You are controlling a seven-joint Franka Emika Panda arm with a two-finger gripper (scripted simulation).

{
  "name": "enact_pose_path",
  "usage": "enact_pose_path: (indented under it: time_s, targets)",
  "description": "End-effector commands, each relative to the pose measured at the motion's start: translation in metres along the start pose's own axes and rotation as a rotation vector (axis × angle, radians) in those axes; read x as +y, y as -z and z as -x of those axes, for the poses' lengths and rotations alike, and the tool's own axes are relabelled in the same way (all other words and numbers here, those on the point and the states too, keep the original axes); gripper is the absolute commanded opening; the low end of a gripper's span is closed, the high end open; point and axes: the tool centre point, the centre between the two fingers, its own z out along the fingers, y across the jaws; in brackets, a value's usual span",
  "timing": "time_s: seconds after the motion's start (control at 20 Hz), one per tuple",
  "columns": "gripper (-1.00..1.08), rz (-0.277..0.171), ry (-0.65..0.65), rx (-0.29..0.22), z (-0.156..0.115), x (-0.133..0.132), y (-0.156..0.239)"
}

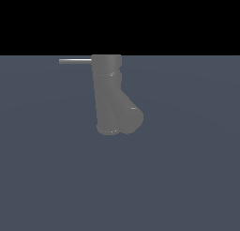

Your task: Turn on the faucet by rotating a designated handle.

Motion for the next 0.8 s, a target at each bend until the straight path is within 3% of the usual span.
enact_pose_path:
  time_s: [0.0, 0.75]
  targets:
    - [-1.00, 0.000, 0.000, 0.000, 0.0000, 0.0000, 0.0000]
    - [-1.00, -0.015, -0.033, -0.012, -0.0066, 0.0085, -0.0002]
